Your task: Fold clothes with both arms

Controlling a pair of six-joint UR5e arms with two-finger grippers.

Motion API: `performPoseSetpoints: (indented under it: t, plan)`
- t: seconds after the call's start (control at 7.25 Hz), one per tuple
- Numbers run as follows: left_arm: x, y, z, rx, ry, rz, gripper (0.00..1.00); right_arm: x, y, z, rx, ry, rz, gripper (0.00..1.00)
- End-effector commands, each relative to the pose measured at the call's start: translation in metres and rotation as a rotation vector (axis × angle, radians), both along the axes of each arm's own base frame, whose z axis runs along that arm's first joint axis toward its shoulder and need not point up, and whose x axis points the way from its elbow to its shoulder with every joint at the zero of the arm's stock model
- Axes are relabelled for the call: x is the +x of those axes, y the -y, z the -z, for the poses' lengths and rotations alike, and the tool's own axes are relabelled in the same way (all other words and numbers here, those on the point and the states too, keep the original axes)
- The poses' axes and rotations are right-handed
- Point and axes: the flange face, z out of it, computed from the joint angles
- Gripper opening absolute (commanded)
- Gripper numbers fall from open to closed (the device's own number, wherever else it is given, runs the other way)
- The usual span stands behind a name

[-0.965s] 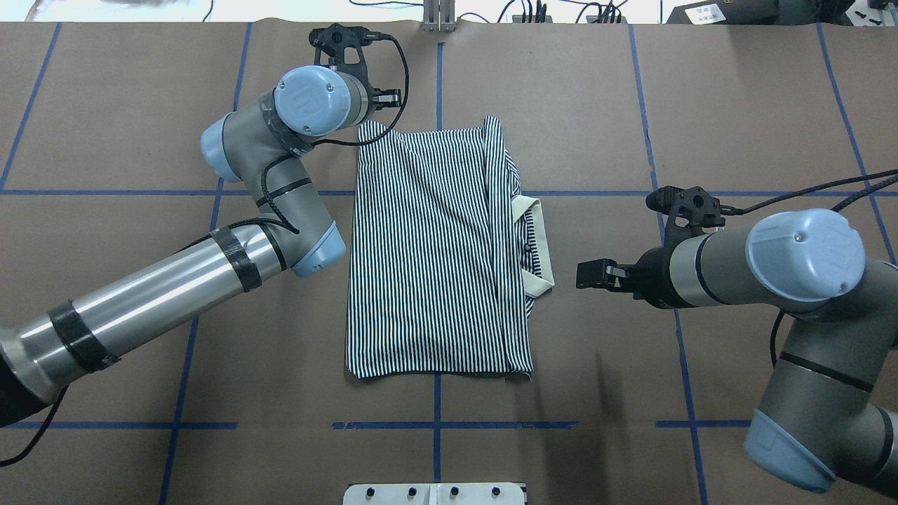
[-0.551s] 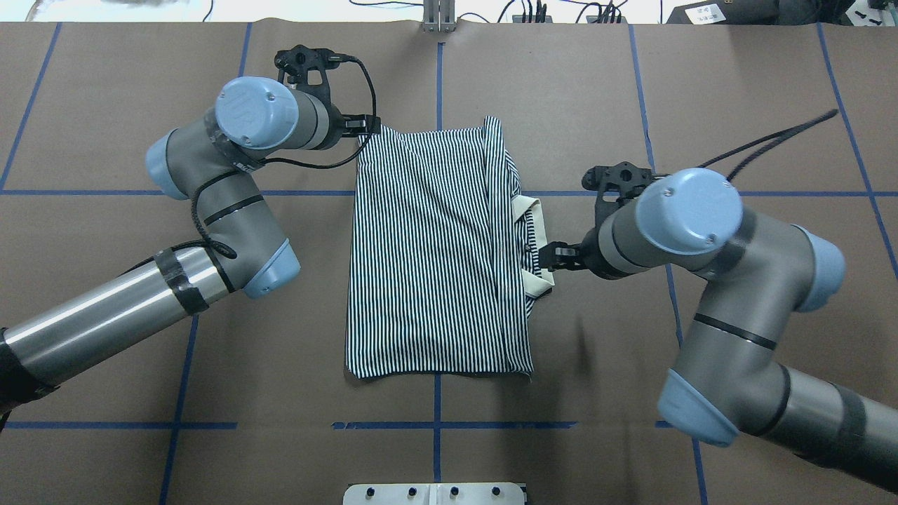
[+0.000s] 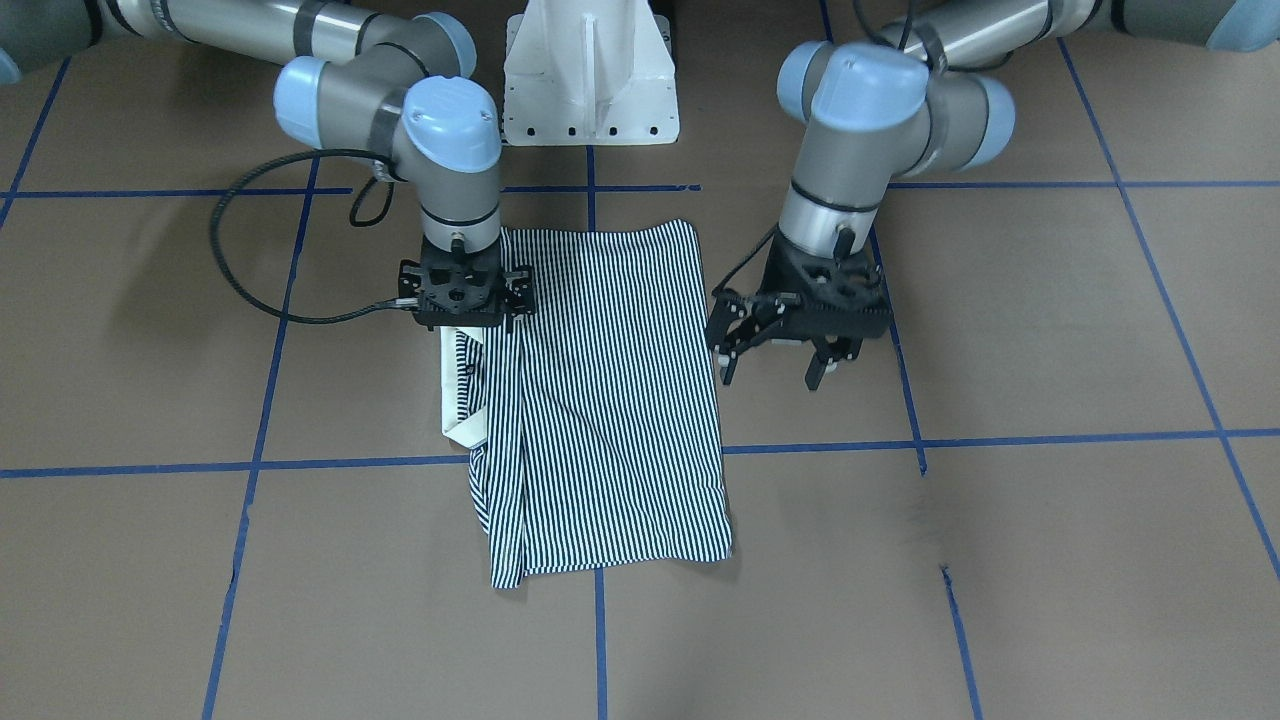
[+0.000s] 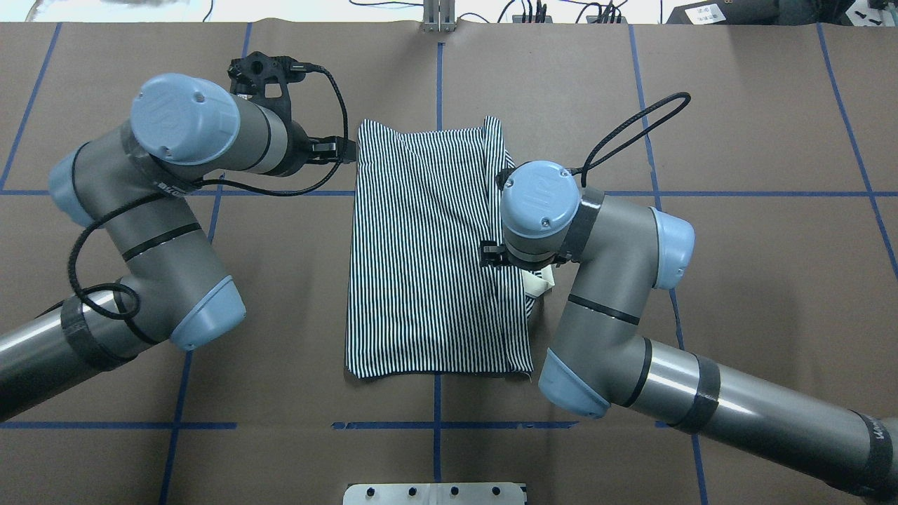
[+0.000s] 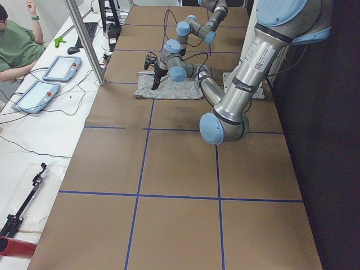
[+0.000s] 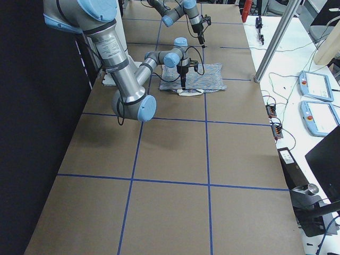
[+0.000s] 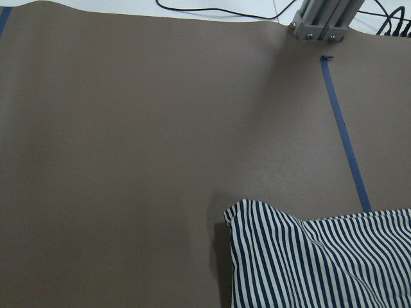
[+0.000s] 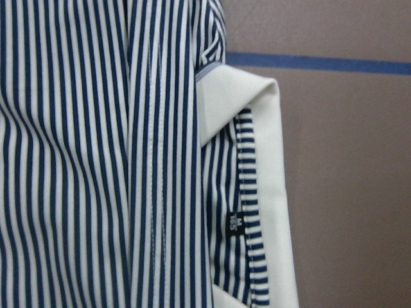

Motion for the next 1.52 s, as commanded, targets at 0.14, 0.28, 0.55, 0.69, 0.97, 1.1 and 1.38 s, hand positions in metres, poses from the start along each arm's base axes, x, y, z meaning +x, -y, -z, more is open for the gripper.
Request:
performPoseSetpoints:
  t: [0.14, 0.28, 0.55, 0.69, 0.97, 1.1, 1.38]
  plan:
    - [-0.015, -0.017, -0.005, -0.021, 0.0, -0.021, 1.0, -0.036, -0.04, 0.006, -0.019, -0.052, 0.075, 1.0]
    - [-0.016, -0.018, -0.001, -0.016, -0.006, -0.021, 1.0, -0.037, -0.042, 0.005, -0.021, -0.053, 0.081, 1.0]
    - [-0.015, -0.018, -0.003, -0.019, -0.004, -0.024, 1.0, -0.036, -0.042, 0.0, -0.015, -0.062, 0.097, 1.0]
    - [-0.015, -0.018, -0.003, -0.021, -0.005, -0.024, 1.0, -0.035, -0.042, -0.005, -0.014, -0.076, 0.11, 1.0]
    - [-0.015, -0.018, -0.003, -0.021, -0.005, -0.024, 1.0, -0.032, -0.041, -0.015, -0.011, -0.128, 0.139, 1.0]
    - [-0.014, -0.019, -0.003, -0.021, -0.005, -0.026, 1.0, -0.03, -0.039, -0.017, -0.01, -0.132, 0.136, 1.0]
    - [-0.014, -0.018, -0.004, -0.018, -0.009, -0.026, 1.0, -0.021, -0.032, -0.019, -0.016, -0.17, 0.145, 1.0]
